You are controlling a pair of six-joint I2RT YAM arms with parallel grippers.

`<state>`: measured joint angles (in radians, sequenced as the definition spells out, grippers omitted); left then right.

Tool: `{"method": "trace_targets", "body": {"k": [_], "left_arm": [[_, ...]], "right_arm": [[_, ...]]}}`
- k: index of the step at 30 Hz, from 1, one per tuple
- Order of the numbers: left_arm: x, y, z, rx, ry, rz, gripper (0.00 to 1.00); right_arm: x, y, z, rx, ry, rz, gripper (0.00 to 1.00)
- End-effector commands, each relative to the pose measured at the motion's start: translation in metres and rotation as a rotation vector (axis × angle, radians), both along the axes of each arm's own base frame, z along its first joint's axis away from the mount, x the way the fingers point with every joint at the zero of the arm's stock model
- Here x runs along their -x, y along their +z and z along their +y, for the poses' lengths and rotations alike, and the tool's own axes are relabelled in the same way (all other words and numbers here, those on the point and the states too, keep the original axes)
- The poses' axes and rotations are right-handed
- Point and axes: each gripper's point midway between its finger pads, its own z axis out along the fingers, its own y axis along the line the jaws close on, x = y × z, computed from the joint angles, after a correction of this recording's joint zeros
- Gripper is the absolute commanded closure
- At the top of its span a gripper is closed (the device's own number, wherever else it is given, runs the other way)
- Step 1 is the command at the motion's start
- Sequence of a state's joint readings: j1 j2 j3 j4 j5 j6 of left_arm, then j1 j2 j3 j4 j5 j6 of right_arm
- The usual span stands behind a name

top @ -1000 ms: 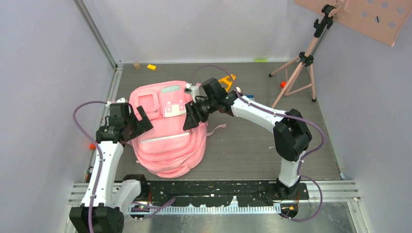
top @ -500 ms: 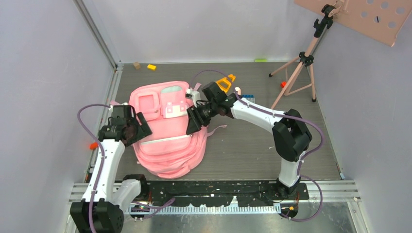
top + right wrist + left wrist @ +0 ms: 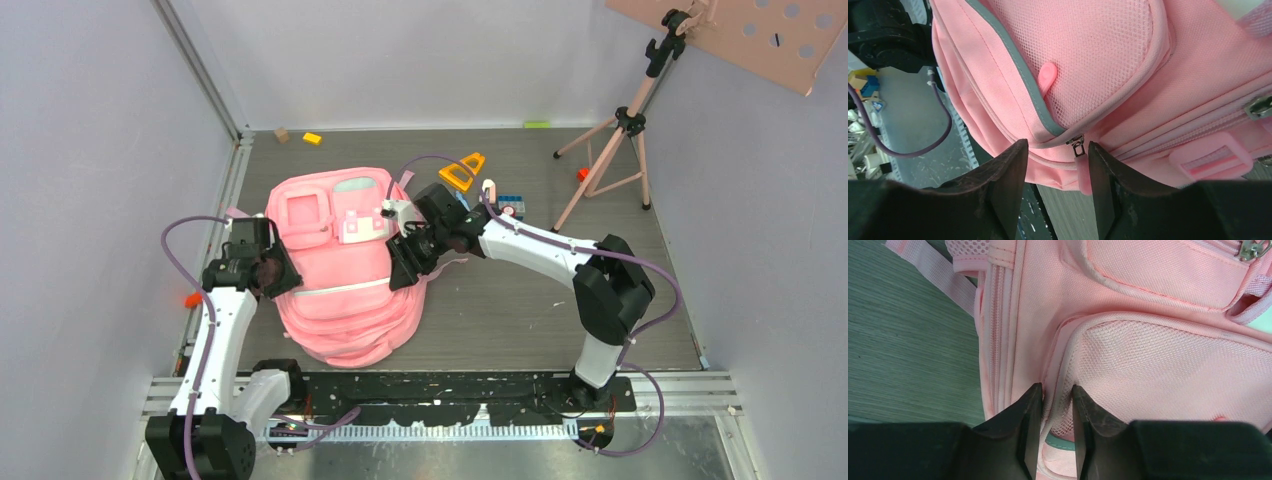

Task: Pack the student bag
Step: Unzip the student bag at the center of the board.

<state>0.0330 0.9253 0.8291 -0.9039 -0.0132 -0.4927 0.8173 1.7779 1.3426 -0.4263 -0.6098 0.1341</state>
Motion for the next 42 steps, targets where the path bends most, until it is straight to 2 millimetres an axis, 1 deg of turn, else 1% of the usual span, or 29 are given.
{"method": "trace_targets", "body": {"k": [1, 2, 3, 4, 5, 6, 7, 8, 9, 10, 11, 14, 22, 25, 28, 30, 32, 33, 34, 36, 37, 39, 42], "left_arm": [[-0.006, 0.005, -0.009, 0.046, -0.021, -0.035, 0.78], [-0.006, 0.005, -0.009, 0.045, -0.022, -0.035, 0.81], [-0.007, 0.005, -0.009, 0.047, -0.022, -0.036, 0.84], [-0.007, 0.005, -0.009, 0.048, -0.025, -0.037, 0.87], [-0.007, 0.005, -0.010, 0.050, -0.025, -0.036, 0.90], [-0.007, 0.005, -0.010, 0.053, -0.028, -0.036, 0.93], [-0.007, 0.005, -0.011, 0.055, -0.029, -0.036, 0.96], [-0.007, 0.005, -0.011, 0.057, -0.030, -0.038, 0.99], [-0.007, 0.006, -0.012, 0.059, -0.032, -0.040, 1.00], [-0.007, 0.006, -0.012, 0.061, -0.034, -0.042, 1.00], [-0.007, 0.006, -0.013, 0.063, -0.035, -0.042, 1.00], [-0.007, 0.006, -0.014, 0.073, -0.034, -0.044, 1.00], [-0.007, 0.005, -0.016, 0.082, -0.035, -0.045, 1.00], [-0.007, 0.005, -0.016, 0.083, -0.036, -0.044, 1.00], [-0.007, 0.005, -0.017, 0.086, -0.038, -0.045, 1.00], [-0.007, 0.006, -0.017, 0.086, -0.039, -0.049, 1.00], [-0.007, 0.006, -0.017, 0.087, -0.039, -0.050, 1.00], [-0.007, 0.006, -0.017, 0.086, -0.041, -0.051, 1.00], [-0.007, 0.006, -0.017, 0.086, -0.041, -0.051, 1.00], [-0.006, 0.006, -0.017, 0.088, -0.040, -0.052, 1.00], [-0.006, 0.006, -0.017, 0.088, -0.040, -0.050, 1.00], [-0.006, 0.006, -0.018, 0.090, -0.041, -0.053, 1.00], [-0.006, 0.007, -0.018, 0.092, -0.036, -0.057, 1.00]], "right_arm": [[-0.010, 0.003, -0.014, 0.068, -0.076, -0.156, 0.47], [-0.010, 0.003, -0.013, 0.071, -0.081, -0.181, 0.48], [-0.014, 0.001, -0.018, 0.094, -0.108, -0.220, 0.51], [-0.014, 0.002, -0.016, 0.092, -0.114, -0.247, 0.52], [-0.018, 0.003, -0.020, 0.099, -0.140, -0.287, 0.55], [-0.015, 0.000, -0.022, 0.108, -0.145, -0.300, 0.57], [-0.020, 0.005, -0.023, 0.101, -0.173, -0.338, 0.58], [-0.018, 0.002, -0.026, 0.109, -0.177, -0.348, 0.60], [-0.022, 0.008, -0.028, 0.103, -0.199, -0.378, 0.60], [-0.022, 0.006, -0.030, 0.112, -0.207, -0.390, 0.61], [-0.021, 0.010, -0.030, 0.102, -0.211, -0.402, 0.61], [-0.020, 0.009, -0.033, 0.104, -0.219, -0.411, 0.61], [-0.014, 0.013, -0.021, 0.080, -0.208, -0.435, 0.60], [-0.013, 0.016, -0.016, 0.070, -0.198, -0.437, 0.58], [-0.013, 0.012, -0.012, 0.080, -0.184, -0.427, 0.58], [-0.013, 0.011, -0.010, 0.081, -0.177, -0.422, 0.60], [-0.012, 0.011, -0.007, 0.074, -0.169, -0.418, 0.64], [-0.010, 0.012, -0.006, 0.066, -0.164, -0.414, 0.69], [-0.010, 0.013, -0.005, 0.059, -0.162, -0.413, 0.72], [-0.008, 0.016, -0.002, 0.041, -0.155, -0.407, 0.83], [-0.007, 0.018, -0.001, 0.034, -0.150, -0.401, 0.90], [-0.004, 0.019, 0.001, 0.023, -0.142, -0.388, 0.98], [0.003, 0.024, 0.003, 0.011, -0.124, -0.370, 1.00]]}}
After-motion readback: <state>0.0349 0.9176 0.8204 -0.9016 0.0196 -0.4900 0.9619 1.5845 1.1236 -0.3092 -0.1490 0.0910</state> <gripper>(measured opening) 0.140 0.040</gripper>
